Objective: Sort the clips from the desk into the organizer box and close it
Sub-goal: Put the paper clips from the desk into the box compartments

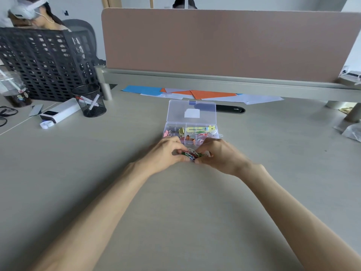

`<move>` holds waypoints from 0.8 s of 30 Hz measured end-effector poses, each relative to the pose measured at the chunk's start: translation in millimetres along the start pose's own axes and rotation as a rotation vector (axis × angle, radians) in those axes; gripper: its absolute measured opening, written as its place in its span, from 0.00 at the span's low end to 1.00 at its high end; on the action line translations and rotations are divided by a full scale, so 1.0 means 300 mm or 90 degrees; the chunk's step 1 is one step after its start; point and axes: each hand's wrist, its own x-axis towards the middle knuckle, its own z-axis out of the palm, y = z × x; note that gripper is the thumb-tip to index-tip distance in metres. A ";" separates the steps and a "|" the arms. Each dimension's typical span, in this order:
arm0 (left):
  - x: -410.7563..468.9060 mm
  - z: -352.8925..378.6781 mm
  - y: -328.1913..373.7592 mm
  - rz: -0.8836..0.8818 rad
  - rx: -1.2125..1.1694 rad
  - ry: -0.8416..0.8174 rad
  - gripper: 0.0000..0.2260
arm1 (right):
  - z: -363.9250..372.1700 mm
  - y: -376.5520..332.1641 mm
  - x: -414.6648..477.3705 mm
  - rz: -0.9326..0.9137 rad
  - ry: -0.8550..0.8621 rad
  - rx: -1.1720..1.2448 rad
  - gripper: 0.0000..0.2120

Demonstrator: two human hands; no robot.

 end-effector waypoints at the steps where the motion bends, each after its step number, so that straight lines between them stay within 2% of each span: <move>1: 0.002 0.001 0.001 0.004 -0.002 0.004 0.12 | 0.002 -0.004 -0.005 0.003 0.020 -0.009 0.10; 6: 0.000 0.016 0.005 0.021 0.024 0.047 0.09 | 0.017 -0.011 -0.012 -0.018 0.100 -0.020 0.07; 12: -0.001 0.003 0.012 0.021 0.086 0.036 0.07 | 0.057 0.012 -0.016 -0.020 0.188 0.098 0.04; 24: -0.007 0.018 -0.021 0.019 -0.079 0.130 0.04 | 0.083 0.055 -0.009 -0.036 0.283 0.174 0.02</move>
